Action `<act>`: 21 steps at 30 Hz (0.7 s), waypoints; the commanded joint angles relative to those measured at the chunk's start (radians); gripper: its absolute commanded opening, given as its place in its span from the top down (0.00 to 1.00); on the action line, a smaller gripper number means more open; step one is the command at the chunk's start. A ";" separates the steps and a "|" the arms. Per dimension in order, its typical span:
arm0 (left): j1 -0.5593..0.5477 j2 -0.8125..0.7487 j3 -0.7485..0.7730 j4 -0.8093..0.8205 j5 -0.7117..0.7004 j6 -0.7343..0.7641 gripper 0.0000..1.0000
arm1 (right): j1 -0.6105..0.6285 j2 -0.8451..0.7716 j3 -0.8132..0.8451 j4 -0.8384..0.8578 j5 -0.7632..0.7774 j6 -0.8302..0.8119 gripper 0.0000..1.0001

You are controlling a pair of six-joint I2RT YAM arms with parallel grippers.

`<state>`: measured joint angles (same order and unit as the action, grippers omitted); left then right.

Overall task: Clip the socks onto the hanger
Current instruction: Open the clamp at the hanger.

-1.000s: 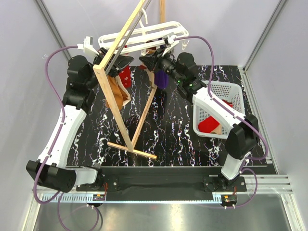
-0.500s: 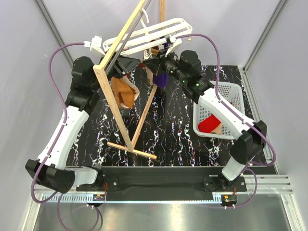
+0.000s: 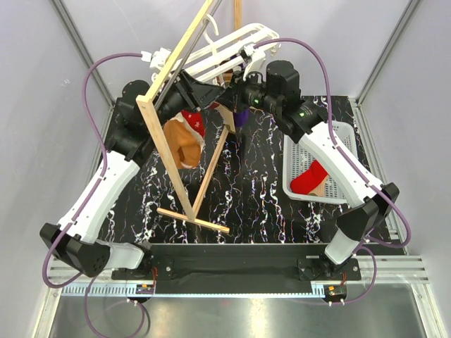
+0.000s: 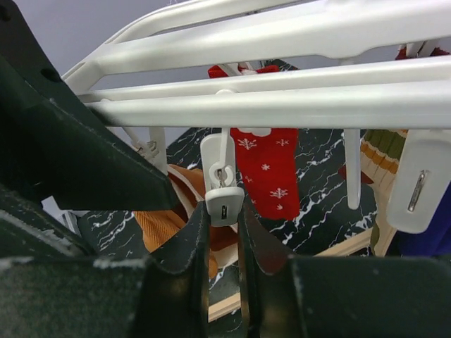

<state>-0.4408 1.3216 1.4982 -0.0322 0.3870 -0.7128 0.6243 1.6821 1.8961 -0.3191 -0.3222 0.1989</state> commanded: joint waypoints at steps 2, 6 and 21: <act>-0.030 0.021 0.071 0.011 -0.121 0.095 0.55 | 0.008 -0.027 0.057 -0.104 -0.055 -0.032 1.00; -0.068 0.005 0.048 -0.012 -0.244 0.105 0.55 | 0.008 -0.038 0.052 -0.103 -0.061 -0.036 1.00; -0.093 0.028 0.085 -0.133 -0.372 0.107 0.52 | 0.008 -0.038 0.047 -0.094 -0.103 -0.036 1.00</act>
<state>-0.5385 1.3575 1.5768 -0.1596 0.0952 -0.6258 0.6243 1.6821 1.9190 -0.3920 -0.3618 0.1780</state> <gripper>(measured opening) 0.476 0.215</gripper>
